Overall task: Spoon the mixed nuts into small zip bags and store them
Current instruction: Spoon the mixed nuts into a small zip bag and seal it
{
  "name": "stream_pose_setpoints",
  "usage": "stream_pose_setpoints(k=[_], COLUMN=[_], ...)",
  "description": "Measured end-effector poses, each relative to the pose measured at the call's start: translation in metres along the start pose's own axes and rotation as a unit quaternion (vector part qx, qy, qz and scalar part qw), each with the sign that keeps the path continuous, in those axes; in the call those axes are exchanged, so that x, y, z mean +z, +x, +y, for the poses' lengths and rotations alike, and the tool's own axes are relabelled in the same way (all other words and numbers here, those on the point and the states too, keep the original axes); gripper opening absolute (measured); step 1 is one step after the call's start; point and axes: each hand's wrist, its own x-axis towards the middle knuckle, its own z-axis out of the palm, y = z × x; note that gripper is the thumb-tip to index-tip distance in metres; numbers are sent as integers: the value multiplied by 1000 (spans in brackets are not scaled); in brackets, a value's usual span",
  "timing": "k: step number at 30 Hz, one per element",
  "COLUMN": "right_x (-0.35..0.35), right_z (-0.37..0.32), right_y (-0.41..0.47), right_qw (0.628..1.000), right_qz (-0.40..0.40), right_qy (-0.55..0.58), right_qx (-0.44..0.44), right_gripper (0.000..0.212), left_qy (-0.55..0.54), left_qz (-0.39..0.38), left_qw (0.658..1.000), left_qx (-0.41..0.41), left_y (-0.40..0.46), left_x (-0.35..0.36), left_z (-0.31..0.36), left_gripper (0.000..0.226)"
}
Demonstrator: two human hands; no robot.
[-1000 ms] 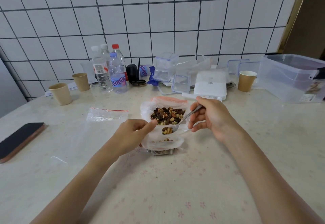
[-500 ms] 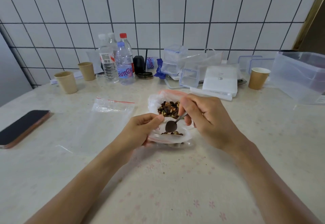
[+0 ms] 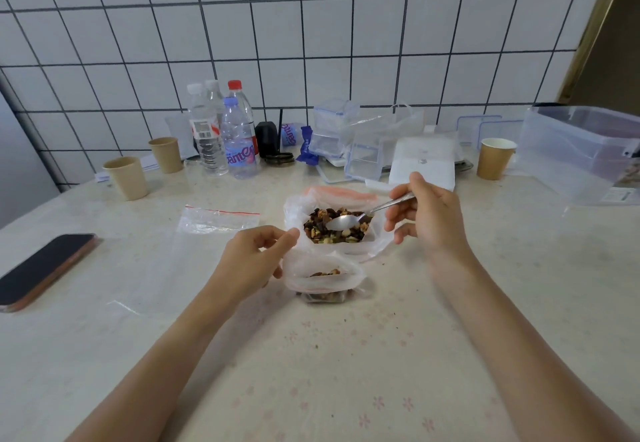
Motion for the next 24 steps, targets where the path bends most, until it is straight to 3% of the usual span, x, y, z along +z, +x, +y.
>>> stream_pose_setpoints(k=[3, 10, 15, 18, 24], right_x=[-3, -2, -3, 1, 6], right_z=[6, 13, 15, 20, 30], right_y=[7, 6, 6, 6, 6], right_qw=[999, 990, 983, 980, 982], right_qz=[8, -52, -72, -95, -84], right_qy=[-6, -128, -160, -171, -162], right_qx=[33, -21, -50, -40, -37], right_gripper=[45, 43, 45, 42, 39], left_qy=[34, 167, 156, 162, 85], left_qz=[22, 11, 42, 50, 41], left_qw=[999, 985, 986, 985, 994], left_qx=[-25, -43, -37, 10, 47], left_y=[13, 51, 64, 60, 51], left_x=[-5, 4, 20, 24, 23], left_z=[-1, 5, 0, -8, -5], left_gripper=[39, 55, 46, 45, 32])
